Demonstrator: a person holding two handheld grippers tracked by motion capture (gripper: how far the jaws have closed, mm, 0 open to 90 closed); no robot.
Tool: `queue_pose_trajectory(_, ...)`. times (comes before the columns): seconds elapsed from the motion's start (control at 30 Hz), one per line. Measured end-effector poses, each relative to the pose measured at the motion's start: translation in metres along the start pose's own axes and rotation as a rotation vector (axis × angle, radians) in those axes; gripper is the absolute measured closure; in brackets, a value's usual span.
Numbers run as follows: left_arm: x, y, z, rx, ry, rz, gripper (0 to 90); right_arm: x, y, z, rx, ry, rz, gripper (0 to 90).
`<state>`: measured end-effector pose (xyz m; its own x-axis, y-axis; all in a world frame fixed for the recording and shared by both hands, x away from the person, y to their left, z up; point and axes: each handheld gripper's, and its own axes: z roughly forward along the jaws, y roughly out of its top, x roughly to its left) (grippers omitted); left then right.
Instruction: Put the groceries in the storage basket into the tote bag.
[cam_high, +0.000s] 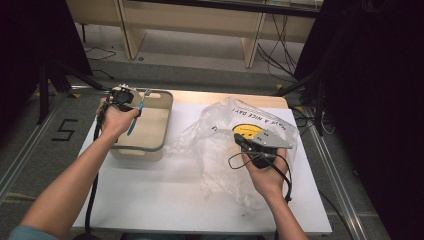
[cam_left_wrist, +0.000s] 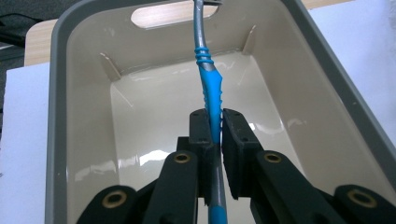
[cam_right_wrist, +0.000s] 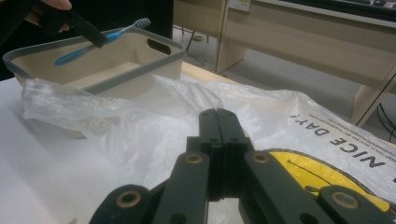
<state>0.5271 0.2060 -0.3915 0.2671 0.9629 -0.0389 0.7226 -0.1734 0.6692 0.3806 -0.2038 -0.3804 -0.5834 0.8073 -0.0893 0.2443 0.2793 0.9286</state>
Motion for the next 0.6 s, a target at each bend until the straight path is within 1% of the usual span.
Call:
queue_pose_trajectory(0.37, -0.009, -0.001, -0.017, -0.029, -0.029, 0.026, 82.2, 0.0, 0.0, 0.0, -0.002, -0.001, 0.0, 90.0)
queue_pose_trajectory(0.47, -0.011, -0.001, -0.021, -0.029, -0.032, 0.038, 82.2, 0.0, 0.0, 0.0, -0.001, -0.002, 0.0, 90.0)
queue_pose_trajectory(0.6, -0.011, -0.002, -0.022, -0.029, -0.037, 0.04, 82.2, 0.0, 0.0, 0.0, -0.002, -0.002, -0.002, 90.0)
